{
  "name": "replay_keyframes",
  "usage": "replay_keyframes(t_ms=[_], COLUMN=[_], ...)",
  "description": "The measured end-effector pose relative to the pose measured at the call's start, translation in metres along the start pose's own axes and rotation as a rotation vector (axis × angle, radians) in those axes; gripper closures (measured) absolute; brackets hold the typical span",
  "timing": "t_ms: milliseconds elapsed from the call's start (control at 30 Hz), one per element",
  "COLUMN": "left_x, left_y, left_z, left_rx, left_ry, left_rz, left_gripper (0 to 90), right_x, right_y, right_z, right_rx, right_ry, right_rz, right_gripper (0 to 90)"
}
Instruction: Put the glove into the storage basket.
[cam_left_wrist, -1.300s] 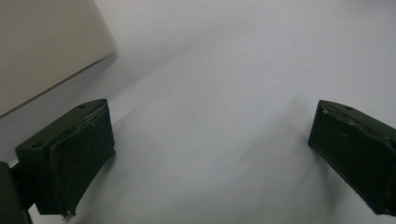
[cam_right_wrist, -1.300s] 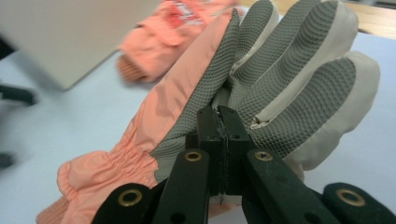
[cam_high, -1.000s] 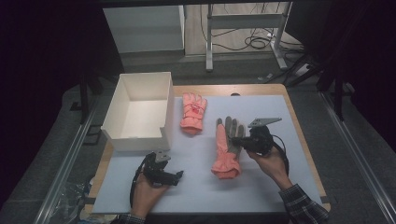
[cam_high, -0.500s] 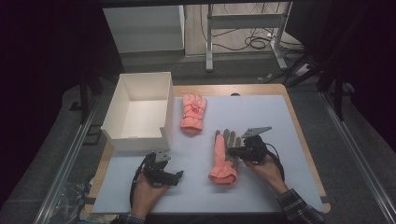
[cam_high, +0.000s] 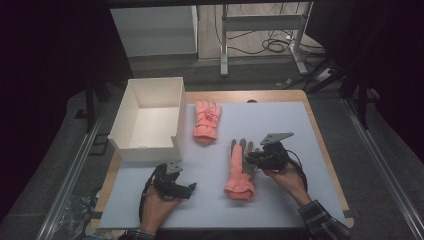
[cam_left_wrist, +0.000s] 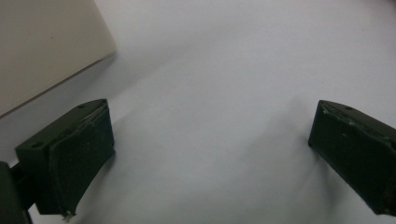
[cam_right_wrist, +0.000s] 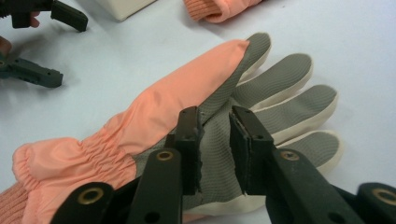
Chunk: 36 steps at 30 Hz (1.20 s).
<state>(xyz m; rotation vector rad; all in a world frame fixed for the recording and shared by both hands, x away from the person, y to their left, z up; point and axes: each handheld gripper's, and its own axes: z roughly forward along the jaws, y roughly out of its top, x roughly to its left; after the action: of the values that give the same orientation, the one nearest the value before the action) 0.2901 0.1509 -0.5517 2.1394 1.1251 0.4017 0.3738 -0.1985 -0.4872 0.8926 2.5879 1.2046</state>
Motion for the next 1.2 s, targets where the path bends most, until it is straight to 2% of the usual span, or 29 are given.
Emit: replay_keyframes(t_ms=[167, 300, 433, 533, 733, 867, 1000, 1100, 1200], left_x=[0.0, 0.0, 0.0, 0.0, 0.0, 0.0, 0.0, 0.0, 0.0], left_y=[0.0, 0.0, 0.0, 0.0, 0.0, 0.0, 0.0, 0.0, 0.0], left_z=[0.0, 0.0, 0.0, 0.0, 0.0, 0.0, 0.0, 0.0, 0.0], left_rx=[0.0, -0.001, 0.0, 0.001, 0.001, -0.001, -0.001, -0.001, 0.0], left_ry=[0.0, 0.0, 0.0, -0.001, -0.002, -0.001, -0.001, -0.001, -0.001], left_rz=[0.0, -0.001, 0.0, 0.0, 0.0, 0.001, 0.0, 0.002, 0.002], left_gripper=[0.1, 0.1, 0.1, 0.1, 0.2, 0.2, 0.2, 0.2, 0.2], right_x=[0.001, 0.001, -0.002, -0.007, -0.013, -0.014, -0.013, -0.011, -0.01], right_y=[0.01, 0.025, 0.035, 0.047, 0.064, 0.077, 0.088, 0.101, 0.111], right_z=[-0.004, -0.005, -0.002, 0.007, 0.024, 0.036, 0.045, 0.056, 0.065], right_rx=[-0.014, -0.037, -0.042, -0.052, -0.061, -0.061, -0.055, -0.048, -0.04], right_ry=[-0.017, -0.05, -0.054, -0.063, -0.047, -0.047, -0.05, -0.049, -0.044], right_rz=[-0.011, -0.019, -0.006, 0.004, 0.038, 0.038, 0.022, -0.012, -0.027], right_gripper=[65.9, 61.6, 59.5, 57.4, 55.1, 53.7, 53.7, 53.9, 56.8])
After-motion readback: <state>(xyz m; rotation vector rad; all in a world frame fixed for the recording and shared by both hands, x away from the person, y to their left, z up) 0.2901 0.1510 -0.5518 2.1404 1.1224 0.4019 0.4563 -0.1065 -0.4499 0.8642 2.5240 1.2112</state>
